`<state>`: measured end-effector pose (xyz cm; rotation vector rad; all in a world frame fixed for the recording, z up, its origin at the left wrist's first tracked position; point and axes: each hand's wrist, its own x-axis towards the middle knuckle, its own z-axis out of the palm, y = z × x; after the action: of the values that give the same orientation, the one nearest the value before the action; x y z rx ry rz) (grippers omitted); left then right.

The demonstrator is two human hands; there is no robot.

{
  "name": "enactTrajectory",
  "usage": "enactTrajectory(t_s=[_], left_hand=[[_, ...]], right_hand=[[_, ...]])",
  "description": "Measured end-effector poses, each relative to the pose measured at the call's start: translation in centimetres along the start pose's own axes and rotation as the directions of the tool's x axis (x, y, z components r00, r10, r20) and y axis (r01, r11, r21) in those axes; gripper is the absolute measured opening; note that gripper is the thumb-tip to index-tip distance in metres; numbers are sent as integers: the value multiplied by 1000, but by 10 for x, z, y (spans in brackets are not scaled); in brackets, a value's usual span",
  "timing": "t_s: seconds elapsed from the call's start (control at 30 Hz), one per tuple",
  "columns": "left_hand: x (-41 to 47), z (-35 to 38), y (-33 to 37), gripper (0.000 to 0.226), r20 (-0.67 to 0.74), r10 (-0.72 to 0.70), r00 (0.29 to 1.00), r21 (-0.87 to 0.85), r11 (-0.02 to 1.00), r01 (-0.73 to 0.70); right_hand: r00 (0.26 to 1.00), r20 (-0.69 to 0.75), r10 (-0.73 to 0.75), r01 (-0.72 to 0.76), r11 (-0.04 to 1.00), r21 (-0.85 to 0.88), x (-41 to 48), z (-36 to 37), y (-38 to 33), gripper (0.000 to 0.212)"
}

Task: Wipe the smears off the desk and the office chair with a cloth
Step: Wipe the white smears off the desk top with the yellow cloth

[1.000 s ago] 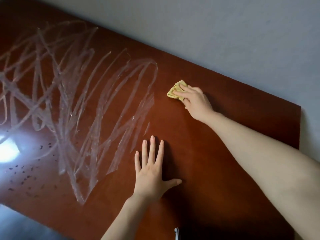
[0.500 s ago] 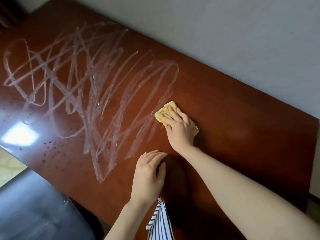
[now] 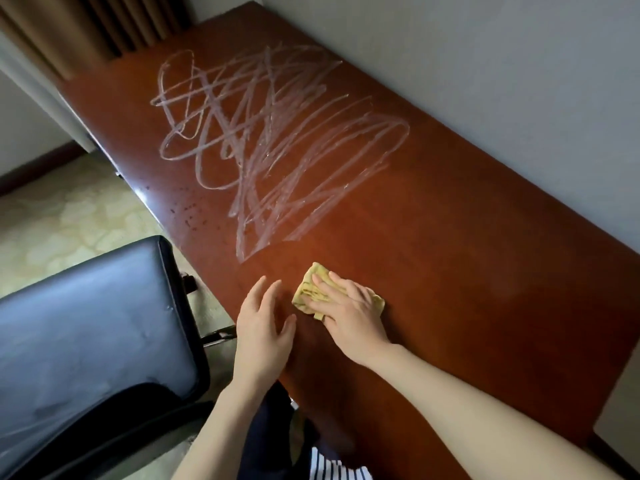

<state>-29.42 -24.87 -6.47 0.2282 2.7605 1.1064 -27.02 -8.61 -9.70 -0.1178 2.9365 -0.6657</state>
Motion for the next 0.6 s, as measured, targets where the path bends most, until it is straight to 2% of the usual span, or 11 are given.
enactTrajectory(t_s=[0.1,0.17,0.3,0.43,0.53,0.6], left_hand=[[-7,-10,-10,76,20,-164,986,-23,986,165],[-8,-17,-16,78,37,-233,972,-6,972,233],[5,-29,-22,81,166,-300,939,-5,952,306],[17,-39,-28,83,281,-305,910,-22,946,324],[22,-48,-33,81,277,-280,919,-52,951,305],[23,-50,-34,77,226,-274,935,-30,957,287]], right_hand=[[998,25,-56,56,998,-4,-23,7,-14,47],[994,44,-100,101,995,-17,-37,11,-22,48],[982,30,-186,188,978,-87,-63,19,-28,49],[999,9,-34,34,999,3,-57,26,-40,58],[998,28,63,-62,998,-28,-29,28,-57,61],[994,52,94,-92,995,-49,-7,28,-67,61]])
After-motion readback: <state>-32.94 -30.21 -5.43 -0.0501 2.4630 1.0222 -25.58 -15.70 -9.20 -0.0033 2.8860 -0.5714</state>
